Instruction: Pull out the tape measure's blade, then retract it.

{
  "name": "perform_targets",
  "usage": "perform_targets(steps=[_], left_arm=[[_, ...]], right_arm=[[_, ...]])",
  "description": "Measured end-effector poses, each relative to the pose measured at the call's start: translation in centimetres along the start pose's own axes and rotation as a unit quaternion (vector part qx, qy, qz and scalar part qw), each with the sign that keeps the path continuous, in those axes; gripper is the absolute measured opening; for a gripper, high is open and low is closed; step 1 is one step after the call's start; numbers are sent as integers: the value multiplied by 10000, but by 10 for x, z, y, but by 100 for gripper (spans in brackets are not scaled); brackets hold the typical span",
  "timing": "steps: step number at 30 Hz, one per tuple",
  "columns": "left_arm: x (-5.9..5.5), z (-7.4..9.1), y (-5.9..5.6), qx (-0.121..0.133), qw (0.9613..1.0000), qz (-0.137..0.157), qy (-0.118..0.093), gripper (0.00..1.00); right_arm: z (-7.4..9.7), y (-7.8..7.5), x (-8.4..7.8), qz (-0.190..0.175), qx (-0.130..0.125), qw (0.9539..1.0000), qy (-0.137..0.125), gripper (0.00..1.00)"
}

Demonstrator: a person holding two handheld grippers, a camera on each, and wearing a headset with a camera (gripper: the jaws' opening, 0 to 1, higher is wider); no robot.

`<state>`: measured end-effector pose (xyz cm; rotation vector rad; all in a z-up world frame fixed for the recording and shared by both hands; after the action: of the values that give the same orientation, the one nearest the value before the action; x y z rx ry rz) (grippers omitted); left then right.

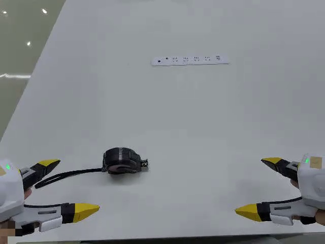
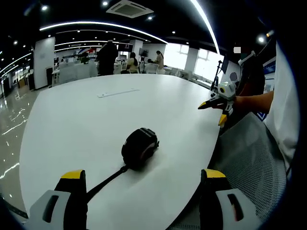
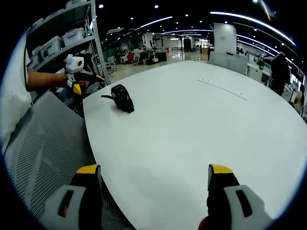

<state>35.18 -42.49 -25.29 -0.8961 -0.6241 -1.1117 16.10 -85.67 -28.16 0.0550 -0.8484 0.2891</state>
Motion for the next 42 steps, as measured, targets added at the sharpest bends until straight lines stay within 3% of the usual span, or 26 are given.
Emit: perform_targets(steps=[16,25,28,42], left_arm=[[4,-17,12,-210,9995,-115,189,96],[5,-30,22,-393,9979,-308,408,95],[7,-33,24,-451,9963,-532,500,92],[10,-49,39,-735,9916,-715,792,89]], right_arm=[[-26,4,10,164,285,9995,22,92],[-42,8,20,409,457,9981,-27,91],[-46,9,22,439,499,9978,-43,91],[-66,17,27,659,768,9949,-26,89]])
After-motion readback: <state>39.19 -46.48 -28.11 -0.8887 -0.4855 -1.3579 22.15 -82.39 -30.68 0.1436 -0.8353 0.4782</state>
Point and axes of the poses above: the centre of the closed fingertips' face, and the gripper's own axes: z roughly backward along the fingers, y roughly to its left, x roughly out of its top, the point moved 10 cm from there along z, roughly backward along the fingers, and after that the axes turned 15 degrees about -x, right-handed, at the moved point
